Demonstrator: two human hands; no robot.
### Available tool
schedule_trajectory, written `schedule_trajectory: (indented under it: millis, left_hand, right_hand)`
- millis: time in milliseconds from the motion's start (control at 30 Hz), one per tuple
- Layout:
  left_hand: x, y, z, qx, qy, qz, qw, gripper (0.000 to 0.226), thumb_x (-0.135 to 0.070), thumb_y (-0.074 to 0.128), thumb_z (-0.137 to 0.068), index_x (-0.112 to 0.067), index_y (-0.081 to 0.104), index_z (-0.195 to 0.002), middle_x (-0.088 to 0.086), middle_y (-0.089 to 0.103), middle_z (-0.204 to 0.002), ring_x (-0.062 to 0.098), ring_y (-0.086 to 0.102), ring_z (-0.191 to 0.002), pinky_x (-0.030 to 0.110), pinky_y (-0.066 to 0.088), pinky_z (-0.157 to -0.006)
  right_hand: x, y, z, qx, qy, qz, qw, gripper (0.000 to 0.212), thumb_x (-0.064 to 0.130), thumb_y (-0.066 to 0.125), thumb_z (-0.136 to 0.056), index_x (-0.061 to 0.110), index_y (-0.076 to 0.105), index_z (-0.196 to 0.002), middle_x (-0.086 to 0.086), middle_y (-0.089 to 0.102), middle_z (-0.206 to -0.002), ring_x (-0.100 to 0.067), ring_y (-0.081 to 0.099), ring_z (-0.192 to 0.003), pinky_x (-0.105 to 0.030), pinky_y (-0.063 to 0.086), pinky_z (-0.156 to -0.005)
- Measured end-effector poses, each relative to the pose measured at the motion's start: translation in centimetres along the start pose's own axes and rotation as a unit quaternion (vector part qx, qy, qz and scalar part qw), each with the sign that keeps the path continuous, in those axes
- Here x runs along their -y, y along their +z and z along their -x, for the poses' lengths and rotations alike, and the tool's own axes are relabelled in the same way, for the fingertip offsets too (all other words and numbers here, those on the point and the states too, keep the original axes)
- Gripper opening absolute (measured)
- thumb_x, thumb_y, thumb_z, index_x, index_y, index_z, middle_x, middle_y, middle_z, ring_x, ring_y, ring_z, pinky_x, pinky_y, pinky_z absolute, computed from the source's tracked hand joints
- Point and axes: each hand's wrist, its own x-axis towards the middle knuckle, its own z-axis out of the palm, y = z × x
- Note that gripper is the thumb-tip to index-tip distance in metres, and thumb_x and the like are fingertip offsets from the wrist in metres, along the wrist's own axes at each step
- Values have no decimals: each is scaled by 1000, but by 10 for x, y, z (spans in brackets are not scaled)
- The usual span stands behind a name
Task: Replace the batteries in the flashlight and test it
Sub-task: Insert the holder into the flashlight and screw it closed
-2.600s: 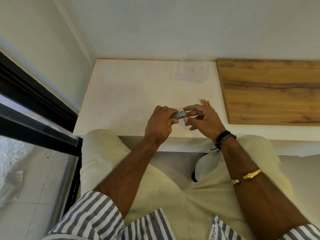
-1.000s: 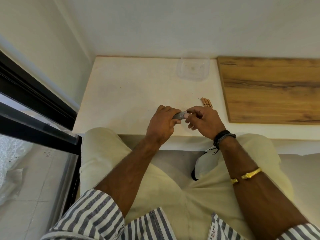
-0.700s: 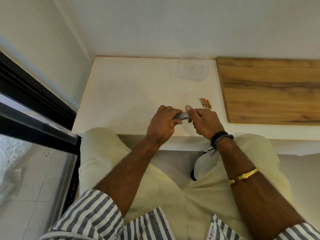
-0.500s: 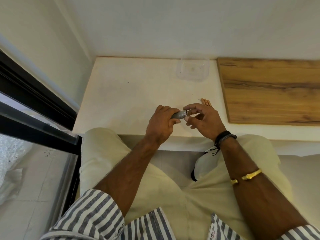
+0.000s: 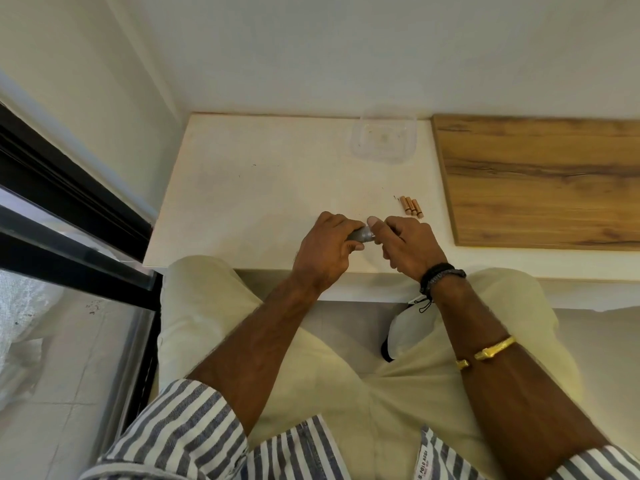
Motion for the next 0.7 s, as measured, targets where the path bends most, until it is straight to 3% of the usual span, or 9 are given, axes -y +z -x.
schedule_trajectory:
  millis: [67, 133, 300, 467, 700]
  left_hand:
    - [2, -1, -1, 3, -10, 12, 1000, 29, -22, 61, -96, -13, 63, -124, 4, 68, -114, 19, 50, -105, 26, 38, -86]
    - [3, -3, -1, 7, -11, 21, 1000, 28, -21, 59, -97, -13, 63, -124, 4, 68, -112, 18, 49, -103, 27, 40, -84]
    - [3, -4, 0, 22, -14, 45, 999, 25, -20, 58, -96, -13, 65, -119, 4, 69, -106, 19, 50, -97, 34, 44, -81]
    - [3, -3, 0, 13, -16, 42, 999, 23, -20, 62, -93, -14, 67, -115, 3, 70, -102, 18, 50, -94, 31, 41, -77]
    - [4, 0, -2, -36, 2, 35, 999, 25, -29, 65, -93, -16, 68, -114, 1, 72, -98, 19, 53, -90, 31, 45, -75]
  right_hand:
    - [0, -3, 1, 17, -15, -49, 999, 33, 52, 59, -96, 20, 66, -105, 2, 72, -82, -10, 70, -61, -22, 56, -55]
    - [-2, -4, 1, 18, -56, -68, 996, 27, 38, 70, -93, 21, 67, -114, 3, 72, -86, -9, 72, -67, -22, 61, -59]
    - [-3, -2, 1, 2, -79, -53, 995, 24, 29, 74, -91, 15, 69, -110, 2, 71, -80, -7, 69, -67, -21, 59, -64]
    - [-1, -1, 1, -16, -88, -29, 996, 21, 31, 76, -90, 16, 69, -103, -2, 72, -82, -19, 69, -73, -31, 58, -69]
    - [2, 2, 2, -42, -73, -74, 994, 16, 28, 71, -93, 19, 69, -106, 2, 72, -86, -16, 69, -79, -39, 61, -79]
